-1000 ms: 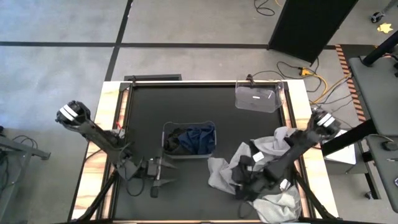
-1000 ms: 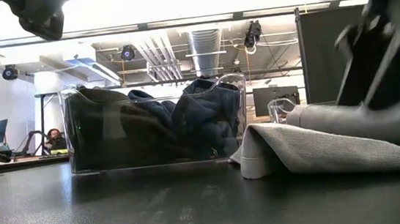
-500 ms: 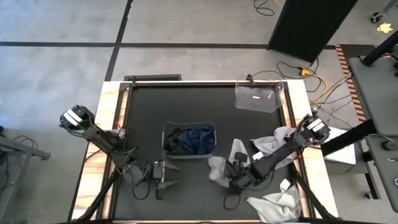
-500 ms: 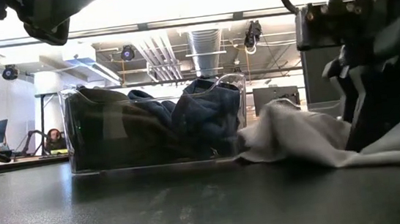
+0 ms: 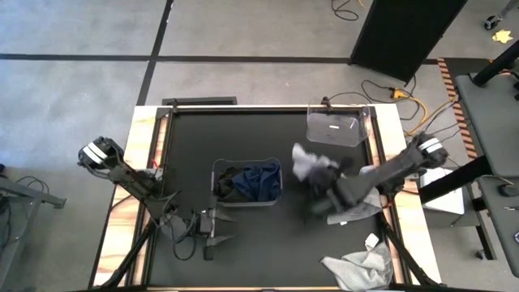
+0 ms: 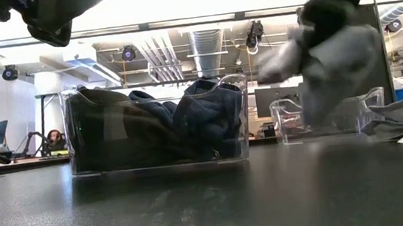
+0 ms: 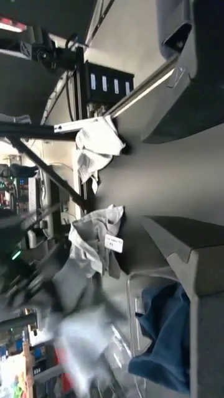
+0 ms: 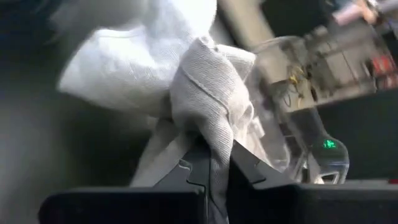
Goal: Sort towels by color in basket
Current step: Put the left gray towel into the top transparent bin
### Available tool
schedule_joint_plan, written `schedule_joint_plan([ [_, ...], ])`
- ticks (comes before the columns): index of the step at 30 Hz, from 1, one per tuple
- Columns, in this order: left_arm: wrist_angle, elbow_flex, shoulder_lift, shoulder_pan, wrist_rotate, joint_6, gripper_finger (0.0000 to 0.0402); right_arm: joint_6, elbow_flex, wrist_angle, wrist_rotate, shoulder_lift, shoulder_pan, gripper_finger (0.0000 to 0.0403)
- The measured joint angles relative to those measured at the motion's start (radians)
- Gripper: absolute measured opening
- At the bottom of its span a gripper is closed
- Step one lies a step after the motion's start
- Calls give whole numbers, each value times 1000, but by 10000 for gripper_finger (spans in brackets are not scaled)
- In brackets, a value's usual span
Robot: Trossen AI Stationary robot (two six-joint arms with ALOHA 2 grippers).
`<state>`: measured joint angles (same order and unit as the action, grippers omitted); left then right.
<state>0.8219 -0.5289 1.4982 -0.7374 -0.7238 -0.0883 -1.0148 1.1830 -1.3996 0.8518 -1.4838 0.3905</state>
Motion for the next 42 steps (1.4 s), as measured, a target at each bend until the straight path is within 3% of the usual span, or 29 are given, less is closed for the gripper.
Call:
schedule_joint_plan([
  [4,4,0,0,11,-1,0,184,2,-10,-5,100,147,-225,15],
  [9,7,0,2,17,0,0,184,170,-15,105,79,242,-594,14],
  [11,7,0,3,17,0,-4,184,299,-19,216,-6,265,-737,14],
  [15,7,0,3,17,0,-35,184,493,-55,444,-371,249,-994,14],
  [19,-1,0,3,14,0,-90,184,522,-108,607,-564,189,-1157,13],
  [24,-15,0,3,10,1,-122,185,488,-137,620,-590,59,-1242,15],
  [27,-39,0,3,7,3,-158,185,451,-143,621,-569,-23,-1256,36],
  [35,-89,0,4,5,3,-246,185,421,-143,636,-543,-171,-1283,160],
  [42,-90,0,4,-6,3,-254,185,432,-117,618,-528,-132,-1285,246],
])
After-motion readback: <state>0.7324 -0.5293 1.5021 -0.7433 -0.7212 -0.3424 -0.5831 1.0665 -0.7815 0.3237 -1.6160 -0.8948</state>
